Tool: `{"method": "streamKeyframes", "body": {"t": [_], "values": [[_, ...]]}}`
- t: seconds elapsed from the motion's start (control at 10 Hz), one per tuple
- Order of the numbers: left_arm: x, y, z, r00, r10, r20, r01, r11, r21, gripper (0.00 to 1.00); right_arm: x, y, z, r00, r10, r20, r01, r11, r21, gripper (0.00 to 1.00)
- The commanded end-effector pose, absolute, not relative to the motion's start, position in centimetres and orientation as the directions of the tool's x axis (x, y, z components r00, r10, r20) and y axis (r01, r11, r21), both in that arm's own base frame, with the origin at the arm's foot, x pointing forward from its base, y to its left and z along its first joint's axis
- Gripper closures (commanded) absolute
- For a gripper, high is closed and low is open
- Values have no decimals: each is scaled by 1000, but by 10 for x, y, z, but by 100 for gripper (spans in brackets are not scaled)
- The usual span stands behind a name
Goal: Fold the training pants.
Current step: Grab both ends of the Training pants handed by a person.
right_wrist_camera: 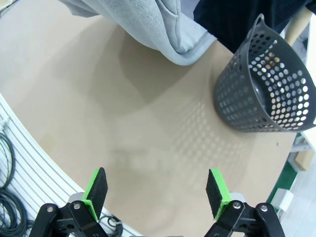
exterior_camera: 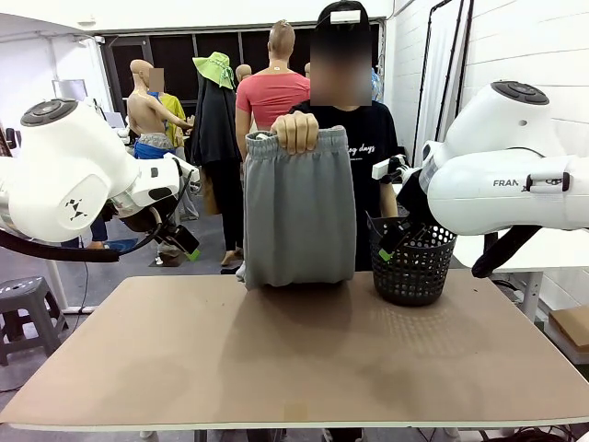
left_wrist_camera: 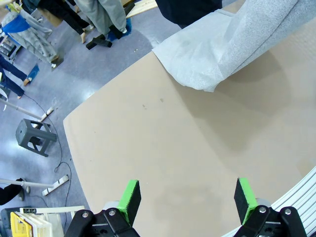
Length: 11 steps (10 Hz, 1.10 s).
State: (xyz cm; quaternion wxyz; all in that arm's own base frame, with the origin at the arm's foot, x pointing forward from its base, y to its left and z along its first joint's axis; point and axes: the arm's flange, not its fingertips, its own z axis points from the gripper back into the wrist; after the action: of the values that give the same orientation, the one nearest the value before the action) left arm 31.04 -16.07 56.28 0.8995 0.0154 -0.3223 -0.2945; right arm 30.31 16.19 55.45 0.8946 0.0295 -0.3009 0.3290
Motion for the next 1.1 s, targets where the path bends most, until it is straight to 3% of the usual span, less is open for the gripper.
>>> {"method": "streamKeyframes", "body": {"t": [0.0, 0.3, 0.5, 0.8, 1.0], "values": [[311, -160, 564, 615, -544, 570, 523, 823, 221, 0, 303, 162, 552, 601, 572, 558, -609, 780, -144, 0], [310, -161, 563, 619, -540, 571, 520, 826, 218, 0, 303, 162, 555, 602, 571, 558, -606, 782, -145, 0], [310, -156, 561, 564, -650, 510, 600, 747, 288, 0, 310, 153, 555, 509, 701, 500, -695, 677, -241, 0], [312, -150, 572, 454, -802, 387, 723, 586, 367, 0, 322, 146, 562, 372, 857, 357, -809, 488, -327, 0], [315, -143, 574, 281, -920, 274, 850, 371, 374, 0, 333, 145, 567, 236, 931, 280, -893, 321, -315, 0]]}}
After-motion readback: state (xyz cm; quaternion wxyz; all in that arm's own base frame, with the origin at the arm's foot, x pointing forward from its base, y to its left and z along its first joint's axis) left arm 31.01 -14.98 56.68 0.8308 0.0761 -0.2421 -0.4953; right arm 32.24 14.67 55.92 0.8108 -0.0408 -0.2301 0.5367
